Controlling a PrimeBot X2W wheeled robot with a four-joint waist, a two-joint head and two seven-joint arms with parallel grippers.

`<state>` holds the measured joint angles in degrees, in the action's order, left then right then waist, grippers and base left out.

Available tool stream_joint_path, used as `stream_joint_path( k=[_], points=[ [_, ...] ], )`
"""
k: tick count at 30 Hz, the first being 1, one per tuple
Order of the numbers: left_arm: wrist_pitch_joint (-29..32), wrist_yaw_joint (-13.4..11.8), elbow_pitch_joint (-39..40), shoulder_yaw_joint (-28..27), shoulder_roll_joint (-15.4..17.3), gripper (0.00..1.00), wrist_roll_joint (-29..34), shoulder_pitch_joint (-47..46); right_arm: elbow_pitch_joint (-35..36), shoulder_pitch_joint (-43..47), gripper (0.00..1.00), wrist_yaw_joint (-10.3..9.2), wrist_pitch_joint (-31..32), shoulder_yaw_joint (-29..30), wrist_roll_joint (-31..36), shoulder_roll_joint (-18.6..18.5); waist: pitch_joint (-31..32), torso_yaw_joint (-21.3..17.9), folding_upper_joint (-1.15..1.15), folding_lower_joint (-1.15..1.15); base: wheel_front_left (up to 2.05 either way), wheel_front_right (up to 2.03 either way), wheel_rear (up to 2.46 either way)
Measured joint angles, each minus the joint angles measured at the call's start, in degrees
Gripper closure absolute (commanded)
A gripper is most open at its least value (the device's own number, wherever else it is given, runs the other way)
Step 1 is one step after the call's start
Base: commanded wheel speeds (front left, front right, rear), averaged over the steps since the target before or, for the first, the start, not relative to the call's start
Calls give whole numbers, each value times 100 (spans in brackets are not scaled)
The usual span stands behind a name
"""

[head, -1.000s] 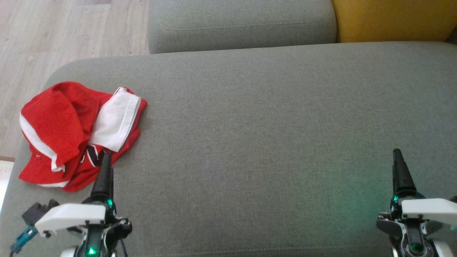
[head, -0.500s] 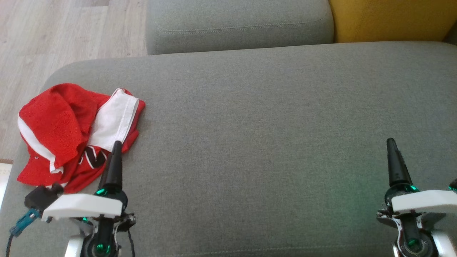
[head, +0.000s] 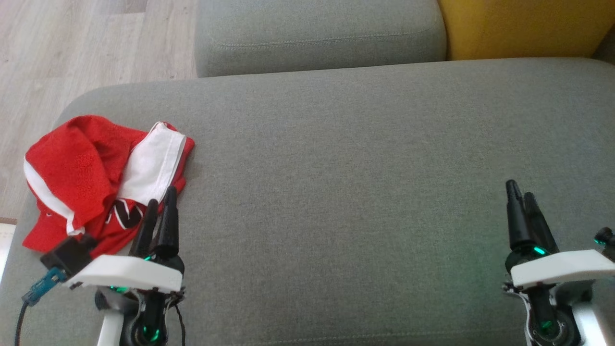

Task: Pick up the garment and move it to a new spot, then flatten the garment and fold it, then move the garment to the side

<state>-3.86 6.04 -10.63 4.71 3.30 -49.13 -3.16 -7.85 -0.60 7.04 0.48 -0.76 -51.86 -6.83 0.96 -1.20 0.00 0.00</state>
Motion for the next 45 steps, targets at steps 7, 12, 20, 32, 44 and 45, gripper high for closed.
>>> stream_joint_path(
  k=[7,12,20,32,44,45],
  points=[
    [-137,-55,4,60,26,0,552,-3,45,7,0,0,0,-76,502,-18,21,-28,0,0,0,0,0],
    [-220,-113,-21,92,58,0,938,-2,68,18,0,0,-19,-115,865,-18,34,-62,0,0,0,0,0],
    [-337,-211,-23,165,111,0,1481,7,60,21,0,0,-108,-263,1365,-18,49,-112,0,0,0,0,0],
    [-523,-280,-99,242,143,0,2186,18,18,21,0,0,-211,-346,2046,-33,56,-138,0,0,0,0,0],
    [-739,-413,-261,267,153,0,2969,80,-48,26,0,0,-354,-464,2832,-30,65,-163,0,0,0,0,0],
    [-742,-448,-267,272,154,0,3030,82,-48,26,0,0,-367,-466,2895,-30,65,-163,0,0,0,0,0]
  ],
)
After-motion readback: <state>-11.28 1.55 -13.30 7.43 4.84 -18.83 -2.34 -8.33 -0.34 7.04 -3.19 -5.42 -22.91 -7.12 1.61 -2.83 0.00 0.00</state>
